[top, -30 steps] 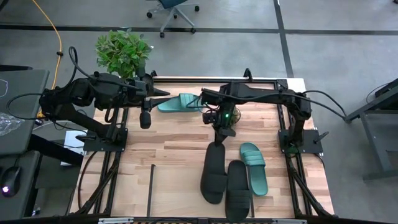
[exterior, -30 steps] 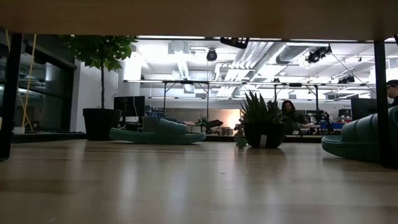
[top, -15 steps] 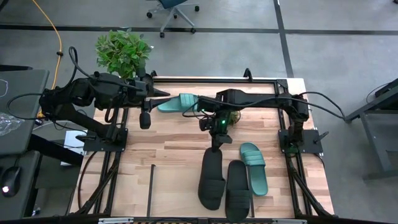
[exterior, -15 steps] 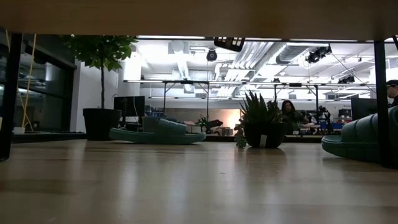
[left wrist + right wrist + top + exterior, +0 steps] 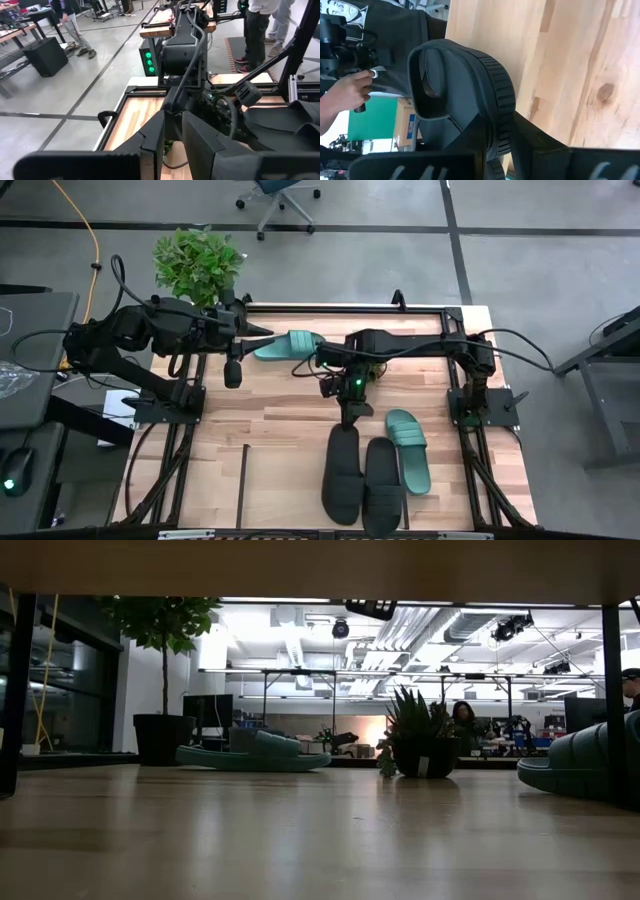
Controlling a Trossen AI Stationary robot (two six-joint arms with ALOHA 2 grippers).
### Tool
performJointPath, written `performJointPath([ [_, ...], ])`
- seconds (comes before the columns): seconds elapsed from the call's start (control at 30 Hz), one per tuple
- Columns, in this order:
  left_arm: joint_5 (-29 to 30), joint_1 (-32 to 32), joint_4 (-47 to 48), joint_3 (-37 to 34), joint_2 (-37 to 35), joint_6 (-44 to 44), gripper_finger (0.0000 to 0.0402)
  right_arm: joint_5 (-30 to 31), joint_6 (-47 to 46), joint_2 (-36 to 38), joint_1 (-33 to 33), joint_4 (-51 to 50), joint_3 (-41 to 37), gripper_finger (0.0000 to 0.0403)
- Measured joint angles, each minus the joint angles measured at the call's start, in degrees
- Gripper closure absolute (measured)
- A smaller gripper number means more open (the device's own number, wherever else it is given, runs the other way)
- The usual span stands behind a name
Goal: Pick and place slides into the shelf
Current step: Put the black slide on the shelf
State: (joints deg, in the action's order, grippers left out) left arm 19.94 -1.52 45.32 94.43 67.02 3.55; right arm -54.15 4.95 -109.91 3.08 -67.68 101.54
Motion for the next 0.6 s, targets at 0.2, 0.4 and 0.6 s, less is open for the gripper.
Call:
performJointPath([
  [0.2, 0.0, 0.0, 0.1, 0.0, 0.0, 0.0, 0.0344, 0.2, -0.2, -0.3, -1.2, 0.2, 0.0, 0.037],
  [0.4, 0.0, 0.0, 0.3, 0.0, 0.0, 0.0, 0.0344, 0.1, -0.5, -2.4, -1.3, 0.8, -0.1, 0.037],
  [0.6, -0.5, 0.0, 1.0, 0.0, 0.0, -0.4, 0.0344, -0.5, -0.5, -3.1, -1.4, 0.5, -0.1, 0.037],
])
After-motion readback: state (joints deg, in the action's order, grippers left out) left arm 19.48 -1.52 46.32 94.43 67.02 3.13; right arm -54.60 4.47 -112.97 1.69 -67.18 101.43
